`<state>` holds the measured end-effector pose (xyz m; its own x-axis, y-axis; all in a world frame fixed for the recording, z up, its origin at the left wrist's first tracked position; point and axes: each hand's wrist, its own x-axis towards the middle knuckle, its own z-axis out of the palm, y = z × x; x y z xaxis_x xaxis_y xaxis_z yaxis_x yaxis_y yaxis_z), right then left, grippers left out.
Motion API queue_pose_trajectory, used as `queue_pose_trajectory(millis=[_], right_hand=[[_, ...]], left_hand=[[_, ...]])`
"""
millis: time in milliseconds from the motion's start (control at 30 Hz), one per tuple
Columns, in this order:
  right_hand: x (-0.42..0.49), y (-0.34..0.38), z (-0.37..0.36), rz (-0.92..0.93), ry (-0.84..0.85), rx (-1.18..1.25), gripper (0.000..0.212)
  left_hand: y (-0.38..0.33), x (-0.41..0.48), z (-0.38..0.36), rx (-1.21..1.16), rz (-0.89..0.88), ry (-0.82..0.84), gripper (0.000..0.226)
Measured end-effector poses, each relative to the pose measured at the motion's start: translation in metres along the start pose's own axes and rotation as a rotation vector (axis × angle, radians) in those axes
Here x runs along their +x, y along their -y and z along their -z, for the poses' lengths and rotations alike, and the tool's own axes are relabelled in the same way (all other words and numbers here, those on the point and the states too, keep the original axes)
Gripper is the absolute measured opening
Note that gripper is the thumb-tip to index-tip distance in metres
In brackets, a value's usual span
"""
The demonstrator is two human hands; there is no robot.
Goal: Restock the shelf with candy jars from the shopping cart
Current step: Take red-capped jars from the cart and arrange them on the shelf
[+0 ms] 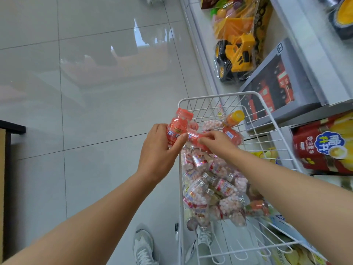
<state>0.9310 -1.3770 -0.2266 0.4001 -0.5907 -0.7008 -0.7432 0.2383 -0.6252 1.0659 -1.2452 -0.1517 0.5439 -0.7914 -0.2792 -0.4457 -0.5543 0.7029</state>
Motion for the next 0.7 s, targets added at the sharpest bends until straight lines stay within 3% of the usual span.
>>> queue_pose_trajectory(millis=[100,200,367,500,633,700], right_hand=[[-0.016,0.006,0.020,0.052,-0.055,0.154,0.030],[-0.037,0.012,0.039,0.119,-0.154,0.204,0.011],[-0.090,0.018,0.063,0.189,-0.252,0.406,0.007],[-0.145,0.021,0.080,0.240,-0.377,0.562,0.017],[-0.214,0.029,0.093,0.303,-0.496,0.576,0.039],[-0.247,0.029,0.100,0.327,-0.583,0.581,0.034]], left_hand=[[-0.007,0.000,0.003,-0.002,-0.003,-0.006,0.033],[-0.015,-0.004,0.006,-0.005,-0.024,-0.011,0.032],[-0.039,-0.019,0.012,-0.129,-0.054,0.037,0.032],[-0.073,-0.038,0.023,-0.367,-0.023,0.262,0.027],[-0.122,-0.059,0.035,-0.692,0.031,0.601,0.051],[-0.149,-0.073,0.037,-0.707,0.019,0.725,0.038]])
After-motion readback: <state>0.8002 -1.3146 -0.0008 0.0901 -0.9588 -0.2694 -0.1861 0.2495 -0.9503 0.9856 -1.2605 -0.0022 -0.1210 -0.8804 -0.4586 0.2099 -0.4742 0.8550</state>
